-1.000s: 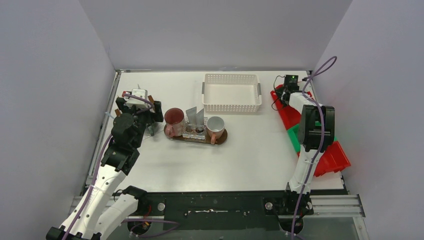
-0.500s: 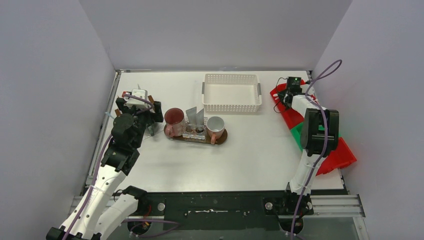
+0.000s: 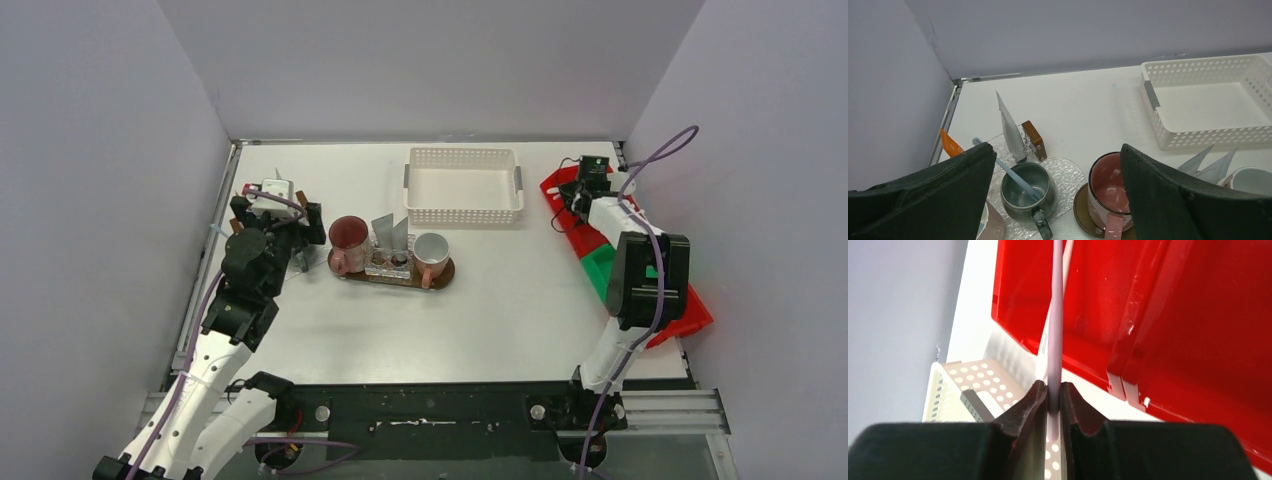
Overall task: Prepare toiletry sets of a toothbrush and toothpaste on the tray
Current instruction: Pick up the toothbrush from the storage box.
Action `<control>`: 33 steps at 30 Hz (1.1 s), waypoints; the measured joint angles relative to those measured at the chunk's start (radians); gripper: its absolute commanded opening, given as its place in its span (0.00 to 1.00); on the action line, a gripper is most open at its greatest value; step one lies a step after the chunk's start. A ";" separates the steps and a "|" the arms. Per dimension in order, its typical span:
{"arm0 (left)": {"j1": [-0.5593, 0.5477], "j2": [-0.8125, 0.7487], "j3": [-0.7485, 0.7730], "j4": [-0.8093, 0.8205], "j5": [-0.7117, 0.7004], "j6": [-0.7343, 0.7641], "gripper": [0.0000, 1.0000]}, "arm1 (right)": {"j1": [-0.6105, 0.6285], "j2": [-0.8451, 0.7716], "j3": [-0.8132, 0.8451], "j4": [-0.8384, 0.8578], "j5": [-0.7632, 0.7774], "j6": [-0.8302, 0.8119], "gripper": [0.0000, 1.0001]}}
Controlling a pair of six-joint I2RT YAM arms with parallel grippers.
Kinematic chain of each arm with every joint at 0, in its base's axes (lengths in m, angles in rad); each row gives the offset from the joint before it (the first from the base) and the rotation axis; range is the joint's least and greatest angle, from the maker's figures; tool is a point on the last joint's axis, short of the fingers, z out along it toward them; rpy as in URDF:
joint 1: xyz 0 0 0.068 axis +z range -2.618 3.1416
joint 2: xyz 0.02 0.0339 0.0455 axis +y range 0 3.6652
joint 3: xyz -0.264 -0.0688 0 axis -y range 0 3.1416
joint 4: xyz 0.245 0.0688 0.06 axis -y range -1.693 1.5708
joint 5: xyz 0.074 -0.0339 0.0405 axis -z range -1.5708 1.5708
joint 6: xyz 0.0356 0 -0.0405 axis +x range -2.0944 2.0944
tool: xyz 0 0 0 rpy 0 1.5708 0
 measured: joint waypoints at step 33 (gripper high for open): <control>0.018 0.005 0.082 -0.087 0.412 -0.001 0.97 | 0.043 -0.695 -0.462 0.196 -0.349 -0.527 0.00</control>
